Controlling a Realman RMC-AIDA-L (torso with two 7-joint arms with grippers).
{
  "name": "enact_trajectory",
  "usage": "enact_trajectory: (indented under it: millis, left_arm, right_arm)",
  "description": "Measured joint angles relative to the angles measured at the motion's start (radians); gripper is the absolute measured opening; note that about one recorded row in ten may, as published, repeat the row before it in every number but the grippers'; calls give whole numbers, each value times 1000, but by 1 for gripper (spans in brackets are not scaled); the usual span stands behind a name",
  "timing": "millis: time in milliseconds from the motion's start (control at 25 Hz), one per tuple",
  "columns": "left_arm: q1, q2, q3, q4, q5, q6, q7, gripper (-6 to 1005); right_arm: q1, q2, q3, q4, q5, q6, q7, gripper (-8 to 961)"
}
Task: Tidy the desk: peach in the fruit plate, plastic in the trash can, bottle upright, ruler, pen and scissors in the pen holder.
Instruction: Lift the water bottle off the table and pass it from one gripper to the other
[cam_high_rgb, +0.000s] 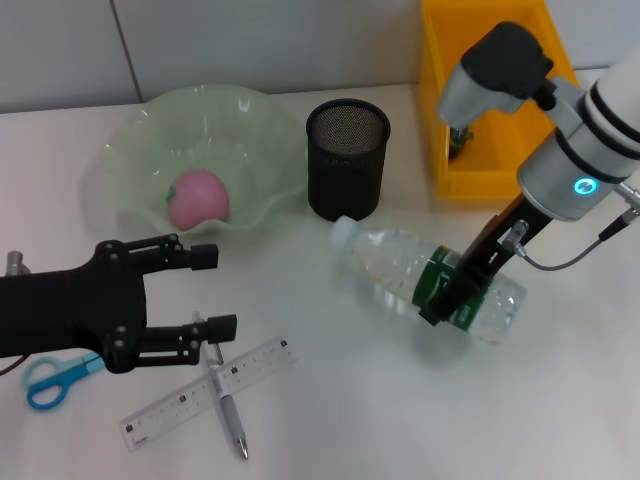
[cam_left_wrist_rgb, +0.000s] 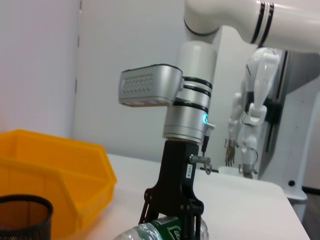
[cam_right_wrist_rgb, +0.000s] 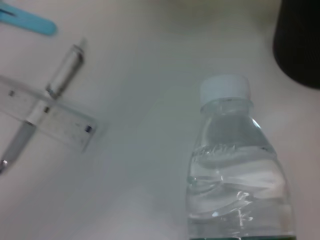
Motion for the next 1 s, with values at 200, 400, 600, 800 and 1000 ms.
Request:
enact_trajectory:
  millis: [200, 400, 600, 800, 1000]
  left_arm:
    - [6, -2, -29, -19, -43, -4, -5, 672]
    - [6, -3, -84, -83, -101, -2, -5, 670]
    - [7, -4, -101, -140, -187, -14, -1, 668]
    - [7, -5, -107, -167, -223, -24, -1, 667]
    - [-18, -10, -110, -258, -333, -27, -8, 665]
  right_arm:
    - [-70, 2, 24, -87, 131, -1, -84, 773]
    - [-202, 4, 34, -180, 377, 31, -259, 773]
    - [-284, 4, 88, -189, 605, 54, -425, 773]
    - [-315, 5, 107, -111, 802, 55, -618, 773]
    - [-316, 5, 104, -19, 947, 45, -744, 772]
